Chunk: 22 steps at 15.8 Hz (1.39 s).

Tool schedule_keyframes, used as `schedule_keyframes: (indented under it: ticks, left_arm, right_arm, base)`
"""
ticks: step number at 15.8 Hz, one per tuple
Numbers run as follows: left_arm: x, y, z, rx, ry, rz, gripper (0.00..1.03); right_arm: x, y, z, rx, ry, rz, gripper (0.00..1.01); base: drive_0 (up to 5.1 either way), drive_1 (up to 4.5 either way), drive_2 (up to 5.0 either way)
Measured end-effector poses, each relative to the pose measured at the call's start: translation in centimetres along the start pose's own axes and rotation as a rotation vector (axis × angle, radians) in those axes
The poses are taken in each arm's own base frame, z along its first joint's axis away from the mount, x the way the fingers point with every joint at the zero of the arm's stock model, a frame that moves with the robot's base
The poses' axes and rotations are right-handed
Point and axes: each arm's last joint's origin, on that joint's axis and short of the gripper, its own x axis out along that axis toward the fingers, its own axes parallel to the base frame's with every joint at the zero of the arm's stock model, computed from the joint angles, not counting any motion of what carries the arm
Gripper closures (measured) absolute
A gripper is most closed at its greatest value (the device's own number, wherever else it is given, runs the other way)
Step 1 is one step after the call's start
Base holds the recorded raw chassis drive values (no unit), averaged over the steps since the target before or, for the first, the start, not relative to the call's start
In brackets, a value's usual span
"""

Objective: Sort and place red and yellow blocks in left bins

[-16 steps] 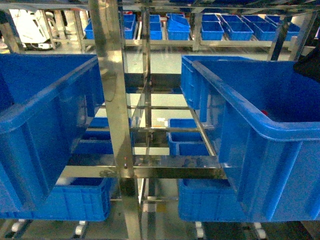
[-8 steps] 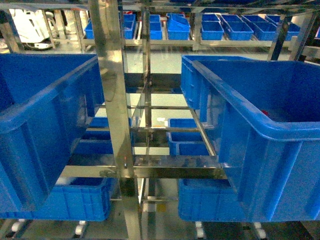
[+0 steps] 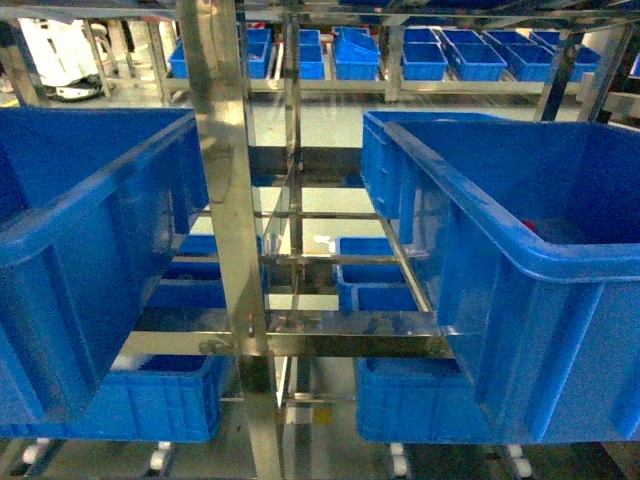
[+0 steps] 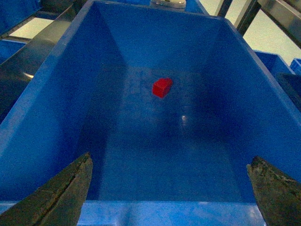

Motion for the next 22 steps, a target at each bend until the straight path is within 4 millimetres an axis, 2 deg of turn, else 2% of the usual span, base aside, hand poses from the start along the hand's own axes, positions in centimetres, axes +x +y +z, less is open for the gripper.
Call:
schedule_keyframes:
  ticks: [7, 11, 15, 19, 22]
  left_arm:
    - [0.0, 0.1, 0.0, -0.001, 0.0, 0.001, 0.76]
    - [2.0, 2.4, 0.5, -0.01, 0.056, 0.048, 0.76]
    - [4.3, 4.5, 0.2, 0.018, 0.134, 0.063, 0.76]
    - [4.8, 6.2, -1.0, 0.058, 0.176, 0.083, 0.76]
    - [6.7, 9.1, -1.0, 0.07, 0.182, 0.128, 0.76]
  right_arm:
    - [0.0, 0.0, 0.0, -0.002, -0.003, -0.001, 0.03]
    - [0.0, 0.0, 0.0, -0.002, -0.003, -0.001, 0.03]
    - [0.0, 0.0, 0.0, -0.002, -0.003, -0.001, 0.03]
    - [0.0, 0.0, 0.0, -0.002, -0.003, -0.001, 0.03]
    - [0.0, 0.0, 0.0, -0.002, -0.003, -0.001, 0.03]
  base:
    - [0.0, 0.0, 0.0]
    - [0.0, 0.0, 0.0]
    - [0.0, 0.0, 0.0]
    - [0.0, 0.0, 0.0]
    - [0.0, 0.0, 0.0]
